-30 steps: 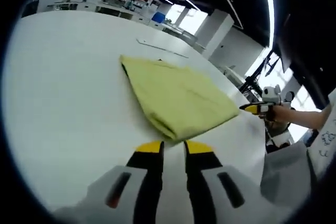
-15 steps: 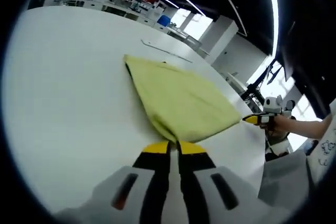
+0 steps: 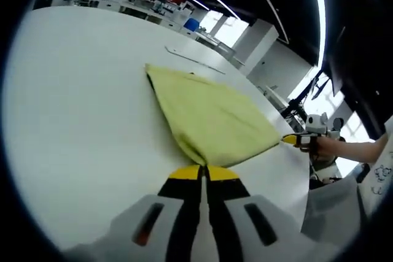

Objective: Fold the garment on the visible template until the final outline fits inside the template.

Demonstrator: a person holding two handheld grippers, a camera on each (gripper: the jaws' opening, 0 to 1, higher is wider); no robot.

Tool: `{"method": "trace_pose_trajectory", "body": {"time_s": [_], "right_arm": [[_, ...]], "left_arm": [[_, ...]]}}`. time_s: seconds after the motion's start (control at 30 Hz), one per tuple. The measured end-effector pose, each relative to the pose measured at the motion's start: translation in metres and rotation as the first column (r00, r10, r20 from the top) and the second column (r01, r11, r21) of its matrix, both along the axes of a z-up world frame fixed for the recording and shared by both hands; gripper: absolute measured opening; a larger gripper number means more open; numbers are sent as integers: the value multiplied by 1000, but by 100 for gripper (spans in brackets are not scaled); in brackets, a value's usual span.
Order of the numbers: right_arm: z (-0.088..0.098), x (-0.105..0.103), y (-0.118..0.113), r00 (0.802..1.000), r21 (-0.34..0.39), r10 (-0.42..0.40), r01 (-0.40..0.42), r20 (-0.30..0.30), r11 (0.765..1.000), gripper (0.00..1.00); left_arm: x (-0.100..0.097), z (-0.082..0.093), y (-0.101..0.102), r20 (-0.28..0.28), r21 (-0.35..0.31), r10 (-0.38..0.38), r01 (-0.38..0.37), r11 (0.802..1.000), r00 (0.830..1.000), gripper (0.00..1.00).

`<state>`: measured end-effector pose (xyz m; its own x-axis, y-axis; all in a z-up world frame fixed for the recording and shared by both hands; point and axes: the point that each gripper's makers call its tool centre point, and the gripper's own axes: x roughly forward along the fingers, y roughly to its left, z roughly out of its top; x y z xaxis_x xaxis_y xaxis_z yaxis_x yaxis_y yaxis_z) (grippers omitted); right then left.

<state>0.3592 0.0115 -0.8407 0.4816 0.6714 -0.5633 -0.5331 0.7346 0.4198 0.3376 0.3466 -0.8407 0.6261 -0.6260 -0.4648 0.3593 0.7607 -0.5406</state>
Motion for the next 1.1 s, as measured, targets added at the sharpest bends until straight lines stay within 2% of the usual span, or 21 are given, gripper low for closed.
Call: {"method": "trace_pose_trajectory", "body": {"time_s": [0.43,0.6,0.8,1.1], "right_arm": [[3,-2,-2,1000,0,-9,9,-4,1000,0],[2,-1,-5,1000,-14,-7,7,1,1000,0],[3,0,-7,1000,-22,-5,5,5,1000,0],[3,-7,-9,1000,-33,3,-3,0,999,0]], "left_arm": [[-2,1,6,8,15,5,-5,1000,1000,0],[-4,3,17,17,42,17,-17,999,1000,0],[-7,4,31,13,43,46,-47,998,999,0],[-20,-1,27,-3,62,10,-10,998,1000,0]]}}
